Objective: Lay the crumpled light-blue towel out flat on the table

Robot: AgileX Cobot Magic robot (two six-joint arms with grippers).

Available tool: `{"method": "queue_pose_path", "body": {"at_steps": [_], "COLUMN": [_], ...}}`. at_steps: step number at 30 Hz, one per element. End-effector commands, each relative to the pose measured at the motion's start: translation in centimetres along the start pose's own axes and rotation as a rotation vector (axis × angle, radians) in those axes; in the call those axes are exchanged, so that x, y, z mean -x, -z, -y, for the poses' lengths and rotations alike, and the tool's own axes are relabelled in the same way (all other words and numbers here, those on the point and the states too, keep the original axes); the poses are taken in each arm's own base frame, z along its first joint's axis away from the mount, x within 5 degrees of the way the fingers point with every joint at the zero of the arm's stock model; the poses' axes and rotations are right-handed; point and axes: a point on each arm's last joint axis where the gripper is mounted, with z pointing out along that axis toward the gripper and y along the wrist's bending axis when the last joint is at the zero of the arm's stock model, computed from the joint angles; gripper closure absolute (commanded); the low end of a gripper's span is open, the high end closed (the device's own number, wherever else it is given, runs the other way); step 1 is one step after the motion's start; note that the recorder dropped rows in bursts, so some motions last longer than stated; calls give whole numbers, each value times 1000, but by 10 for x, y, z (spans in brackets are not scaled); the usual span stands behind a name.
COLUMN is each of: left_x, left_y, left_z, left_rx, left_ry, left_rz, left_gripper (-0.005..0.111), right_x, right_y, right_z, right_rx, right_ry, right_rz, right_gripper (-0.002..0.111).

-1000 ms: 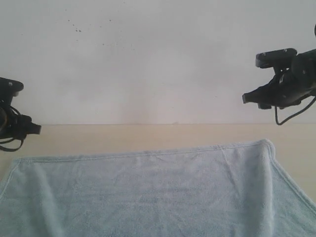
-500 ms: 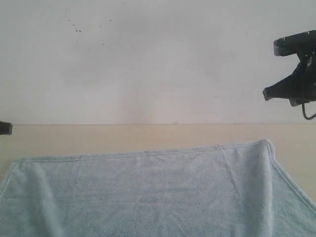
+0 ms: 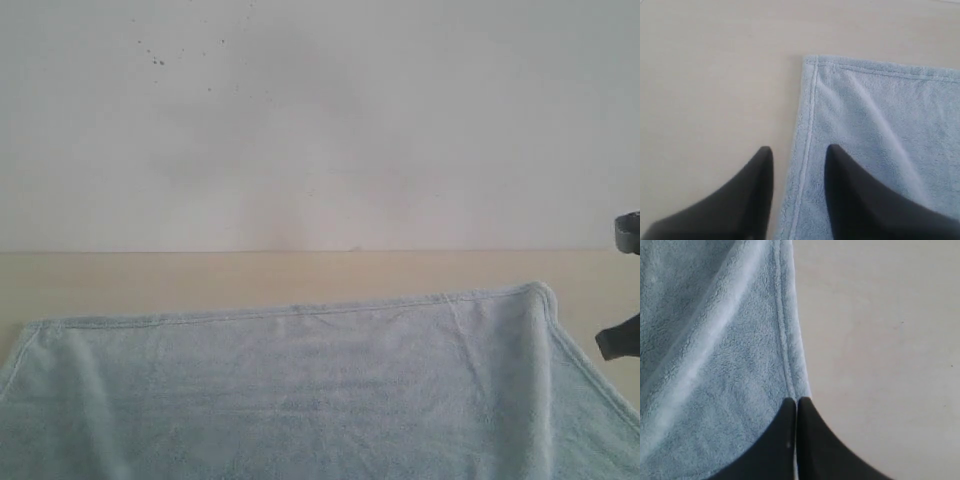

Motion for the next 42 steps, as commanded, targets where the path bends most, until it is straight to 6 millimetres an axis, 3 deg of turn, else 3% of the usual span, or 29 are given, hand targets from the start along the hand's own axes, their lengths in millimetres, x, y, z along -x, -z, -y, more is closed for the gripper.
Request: {"method": "queue_pose_path", "body": {"at_steps": [1,3,9,21,42], "left_x": [-15,-20,-29,-29,-26], "left_y": [10,11,10,10,11], "left_z": [-5,-5,-4,-2,3], "left_rx": [-11,-27,-46,-66,-123], "left_ry": [40,51,79,80,79], "left_rz": [-8,-12,-41,-34,-8], "left_gripper": [96,103,103,103,103], "right_x": [-14,-19,-22,-35,-39], "right_y": [0,-3,-10,-60,-83], "right_z": [0,-2,-4,-14,-19], "right_rx": [8,15,23,57,79], "right_ry": [-25,-29,-17,-2,15], "right_rz": [12,2,1,-127,-136], "right_gripper": [108,108,108,108,108]}}
